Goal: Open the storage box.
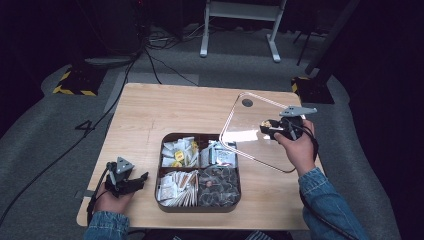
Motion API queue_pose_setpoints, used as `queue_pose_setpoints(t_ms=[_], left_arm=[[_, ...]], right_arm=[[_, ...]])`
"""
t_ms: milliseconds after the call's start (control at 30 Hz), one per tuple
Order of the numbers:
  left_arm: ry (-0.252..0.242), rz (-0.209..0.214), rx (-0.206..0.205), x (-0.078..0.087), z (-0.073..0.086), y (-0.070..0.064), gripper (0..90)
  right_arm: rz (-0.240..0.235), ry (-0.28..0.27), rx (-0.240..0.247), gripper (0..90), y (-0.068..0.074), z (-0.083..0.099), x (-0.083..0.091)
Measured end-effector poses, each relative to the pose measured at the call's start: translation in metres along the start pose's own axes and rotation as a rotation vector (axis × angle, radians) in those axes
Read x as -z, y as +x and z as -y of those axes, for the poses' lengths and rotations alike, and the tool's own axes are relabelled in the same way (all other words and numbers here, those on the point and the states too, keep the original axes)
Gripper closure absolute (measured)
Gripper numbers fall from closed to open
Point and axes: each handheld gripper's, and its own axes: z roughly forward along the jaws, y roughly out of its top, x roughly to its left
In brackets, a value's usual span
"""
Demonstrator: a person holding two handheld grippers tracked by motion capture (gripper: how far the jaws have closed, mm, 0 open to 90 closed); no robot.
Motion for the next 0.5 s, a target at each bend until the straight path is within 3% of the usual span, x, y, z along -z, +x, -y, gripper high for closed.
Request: queue_pose_setpoints(t_ms=[500], left_arm=[[0.0, 0.0, 0.0, 0.0, 0.0, 0.0, 34.7]], right_arm=[[0.057, 0.013, -0.07, 58.2, -0.044, 0.02, -0.009]])
